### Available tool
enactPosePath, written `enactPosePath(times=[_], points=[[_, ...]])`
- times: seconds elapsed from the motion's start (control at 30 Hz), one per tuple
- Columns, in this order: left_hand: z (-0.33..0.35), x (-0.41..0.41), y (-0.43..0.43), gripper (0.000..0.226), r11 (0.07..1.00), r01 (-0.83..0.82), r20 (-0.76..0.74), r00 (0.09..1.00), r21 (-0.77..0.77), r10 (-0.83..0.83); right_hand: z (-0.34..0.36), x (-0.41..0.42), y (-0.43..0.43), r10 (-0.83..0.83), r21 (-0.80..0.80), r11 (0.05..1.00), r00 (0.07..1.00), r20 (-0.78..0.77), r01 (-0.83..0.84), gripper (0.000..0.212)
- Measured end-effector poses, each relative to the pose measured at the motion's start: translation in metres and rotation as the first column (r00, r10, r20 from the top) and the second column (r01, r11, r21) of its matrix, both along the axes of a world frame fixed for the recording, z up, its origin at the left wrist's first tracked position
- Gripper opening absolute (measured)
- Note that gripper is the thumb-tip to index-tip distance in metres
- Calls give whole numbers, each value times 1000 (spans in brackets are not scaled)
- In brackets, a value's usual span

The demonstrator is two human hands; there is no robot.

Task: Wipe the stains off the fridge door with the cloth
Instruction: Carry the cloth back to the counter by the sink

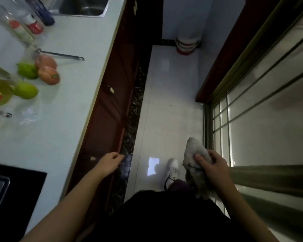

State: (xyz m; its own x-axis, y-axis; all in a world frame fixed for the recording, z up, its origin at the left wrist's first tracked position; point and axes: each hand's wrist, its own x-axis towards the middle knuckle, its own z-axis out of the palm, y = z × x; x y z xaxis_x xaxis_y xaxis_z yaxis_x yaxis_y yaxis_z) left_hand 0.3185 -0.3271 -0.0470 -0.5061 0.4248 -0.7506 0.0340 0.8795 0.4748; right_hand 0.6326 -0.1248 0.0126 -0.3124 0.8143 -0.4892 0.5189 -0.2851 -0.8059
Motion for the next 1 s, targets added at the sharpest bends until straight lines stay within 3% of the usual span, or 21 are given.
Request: enactPosePath(times=[0.13,0.27,0.53,0.67,0.8,1.0], points=[[-9,-15,8,28,967,-251,26,967,-30,252,12,-56,89,148,-12,989,989,-25,-148,17],[-15,-24,13,24,922,-382,31,922,-66,385,22,-114,163,279,43,960,960,-30,-278,28],[-60,-97,103,27,785,-597,181,764,-167,619,10,-213,287,307,52,950,952,5,-307,31],[-60,-162,207,28,867,-486,200,844,-108,498,11,-252,349,212,31,977,977,15,-212,31],[-36,-231,334,31,979,-205,160,966,-12,205,21,-287,408,123,76,989,992,26,-124,29],[15,-318,489,27,994,6,3,1000,111,-6,24,-348,495,113,75,991,994,5,-113,25]])
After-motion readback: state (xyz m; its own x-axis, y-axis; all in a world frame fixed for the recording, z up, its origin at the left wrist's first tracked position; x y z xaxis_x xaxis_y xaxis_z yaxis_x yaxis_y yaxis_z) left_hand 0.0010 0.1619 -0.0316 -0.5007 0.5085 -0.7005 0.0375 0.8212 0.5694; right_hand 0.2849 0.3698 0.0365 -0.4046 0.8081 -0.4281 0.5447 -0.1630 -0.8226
